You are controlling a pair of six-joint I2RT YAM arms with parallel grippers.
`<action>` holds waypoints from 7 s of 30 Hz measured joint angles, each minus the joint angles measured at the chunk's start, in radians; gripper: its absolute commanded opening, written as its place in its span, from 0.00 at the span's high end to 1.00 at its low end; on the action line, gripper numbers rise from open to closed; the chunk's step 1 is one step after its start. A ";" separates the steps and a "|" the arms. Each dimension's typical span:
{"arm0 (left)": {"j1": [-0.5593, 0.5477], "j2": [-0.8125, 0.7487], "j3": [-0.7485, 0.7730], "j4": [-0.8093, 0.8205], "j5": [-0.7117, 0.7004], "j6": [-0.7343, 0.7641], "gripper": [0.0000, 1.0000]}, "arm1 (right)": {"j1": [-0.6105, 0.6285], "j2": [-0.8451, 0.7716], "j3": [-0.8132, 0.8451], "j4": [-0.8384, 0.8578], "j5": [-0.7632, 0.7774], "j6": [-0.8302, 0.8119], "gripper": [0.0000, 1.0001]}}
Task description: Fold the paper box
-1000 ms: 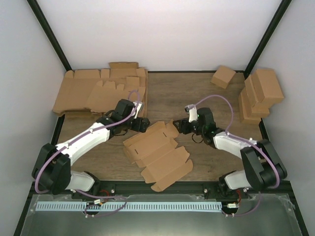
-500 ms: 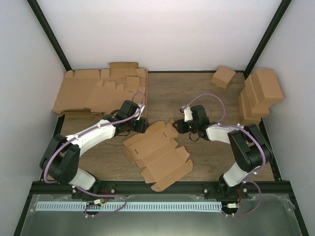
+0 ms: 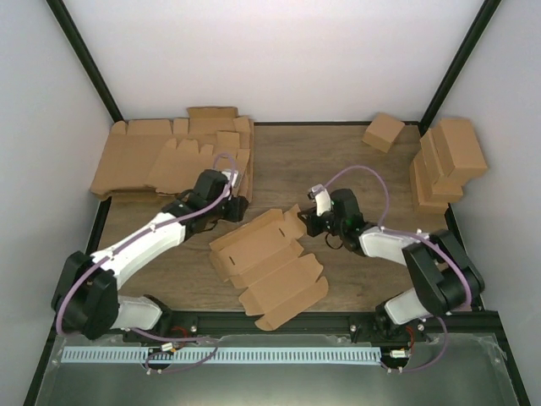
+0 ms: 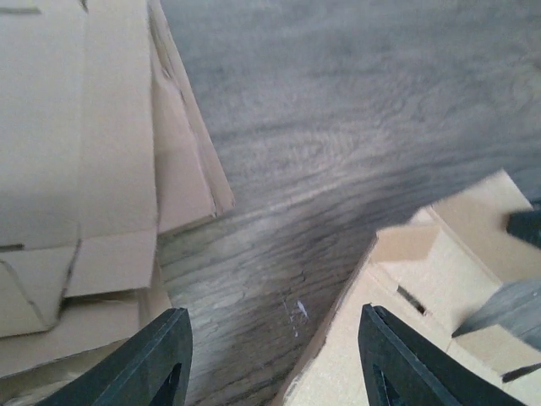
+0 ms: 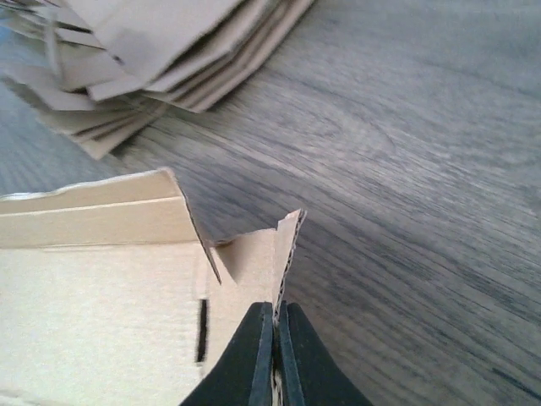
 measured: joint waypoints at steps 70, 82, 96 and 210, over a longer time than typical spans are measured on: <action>0.148 0.272 0.209 -0.256 0.803 0.121 0.64 | 0.112 -0.163 -0.119 0.360 0.132 -0.043 0.99; 0.122 -0.128 0.011 -0.129 0.685 0.039 0.60 | 0.167 -0.213 -0.203 0.567 0.210 -0.145 0.99; 0.080 -0.188 -0.053 -0.190 0.531 0.051 0.57 | 0.167 -0.135 -0.253 0.744 0.164 -0.141 0.99; -0.714 0.286 0.177 -0.491 -1.104 0.229 0.96 | -0.214 0.244 0.282 0.012 -0.449 0.074 0.70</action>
